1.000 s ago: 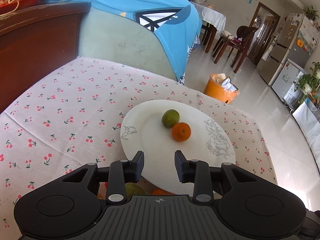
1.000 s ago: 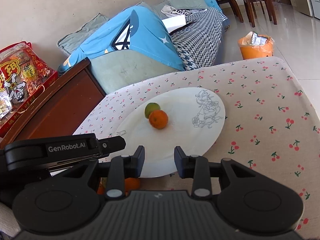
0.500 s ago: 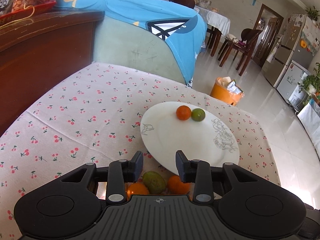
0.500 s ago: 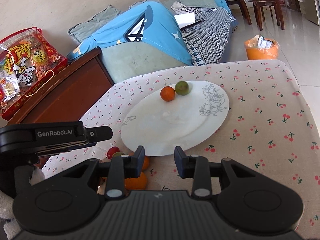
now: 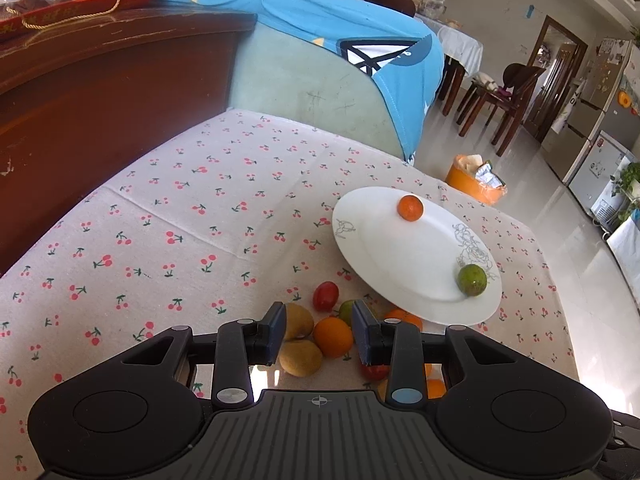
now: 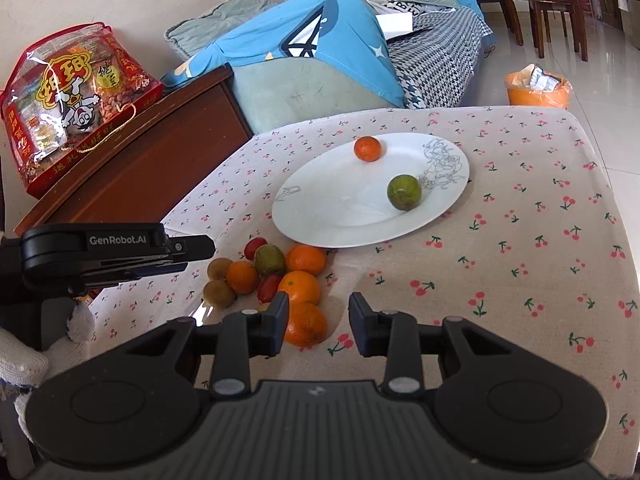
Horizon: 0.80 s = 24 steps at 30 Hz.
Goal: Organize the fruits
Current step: 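Withdraw both open grippers from the plate back toward the fruit pile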
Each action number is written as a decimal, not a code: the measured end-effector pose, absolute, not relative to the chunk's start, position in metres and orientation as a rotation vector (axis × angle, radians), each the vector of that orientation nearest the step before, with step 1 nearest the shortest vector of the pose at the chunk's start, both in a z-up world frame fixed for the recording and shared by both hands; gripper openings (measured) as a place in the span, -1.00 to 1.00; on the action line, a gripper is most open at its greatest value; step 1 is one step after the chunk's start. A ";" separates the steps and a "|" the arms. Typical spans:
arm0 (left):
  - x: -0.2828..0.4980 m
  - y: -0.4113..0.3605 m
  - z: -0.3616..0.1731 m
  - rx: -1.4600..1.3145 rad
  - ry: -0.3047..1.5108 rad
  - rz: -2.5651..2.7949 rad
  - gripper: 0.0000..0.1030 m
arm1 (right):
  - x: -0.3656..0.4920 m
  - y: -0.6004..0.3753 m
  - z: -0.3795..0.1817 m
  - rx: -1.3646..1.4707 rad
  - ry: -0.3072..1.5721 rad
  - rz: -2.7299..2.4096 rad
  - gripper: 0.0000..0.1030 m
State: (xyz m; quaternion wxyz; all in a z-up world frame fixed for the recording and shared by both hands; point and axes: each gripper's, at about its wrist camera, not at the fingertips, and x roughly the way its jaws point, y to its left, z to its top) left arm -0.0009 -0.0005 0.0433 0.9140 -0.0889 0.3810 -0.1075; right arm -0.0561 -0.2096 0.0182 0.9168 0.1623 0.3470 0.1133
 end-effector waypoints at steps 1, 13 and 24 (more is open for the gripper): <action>-0.003 0.001 0.041 -0.177 0.787 -0.219 -0.33 | -0.059 -0.207 0.018 0.329 0.718 0.241 -0.33; -0.015 0.004 0.024 -0.102 0.816 -0.219 -0.33 | -0.065 -0.194 0.009 0.290 0.749 0.258 -0.31; -0.011 -0.006 0.009 -0.059 0.826 -0.242 -0.33 | -0.061 -0.191 0.001 0.273 0.761 0.252 -0.21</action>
